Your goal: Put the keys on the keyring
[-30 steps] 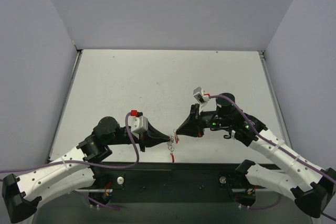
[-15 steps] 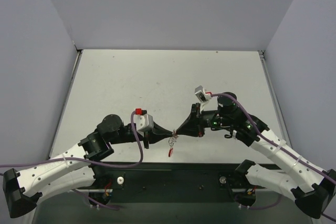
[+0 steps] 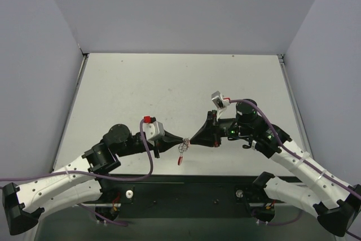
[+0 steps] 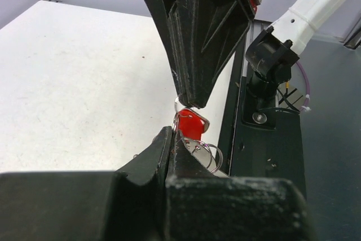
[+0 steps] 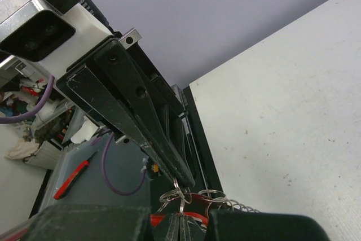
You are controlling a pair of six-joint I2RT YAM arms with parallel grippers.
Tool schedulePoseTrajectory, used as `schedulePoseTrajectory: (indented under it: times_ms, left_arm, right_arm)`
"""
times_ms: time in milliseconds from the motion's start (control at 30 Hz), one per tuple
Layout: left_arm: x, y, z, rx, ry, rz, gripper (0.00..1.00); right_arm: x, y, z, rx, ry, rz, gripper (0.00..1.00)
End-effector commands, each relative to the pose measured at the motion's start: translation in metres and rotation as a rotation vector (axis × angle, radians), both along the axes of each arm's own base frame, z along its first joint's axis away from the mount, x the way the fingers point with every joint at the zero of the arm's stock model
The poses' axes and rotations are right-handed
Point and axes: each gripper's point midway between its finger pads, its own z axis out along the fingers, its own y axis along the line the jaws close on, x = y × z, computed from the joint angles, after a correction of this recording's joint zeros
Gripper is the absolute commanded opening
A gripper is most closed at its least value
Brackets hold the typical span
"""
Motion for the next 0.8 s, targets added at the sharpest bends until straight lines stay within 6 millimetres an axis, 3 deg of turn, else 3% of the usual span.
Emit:
schedulePoseTrajectory:
  times_ms: [0, 233, 533, 767]
  left_arm:
    - [0.005, 0.004, 0.034, -0.070, -0.069, 0.037, 0.00]
    - [0.004, 0.000, 0.032, -0.062, -0.073, 0.025, 0.00]
    - [-0.007, 0.010, 0.044, -0.108, -0.104, 0.003, 0.00]
    - [-0.012, 0.003, 0.039, -0.092, -0.096, -0.043, 0.00]
  right_arm:
    - [-0.006, 0.002, 0.032, 0.075, -0.046, 0.036, 0.00]
    - [-0.002, 0.004, 0.030, 0.071, -0.016, 0.003, 0.00]
    - [0.005, 0.002, 0.029, 0.061, -0.027, -0.036, 0.00]
    - [0.006, 0.002, 0.025, 0.042, -0.005, -0.042, 0.00]
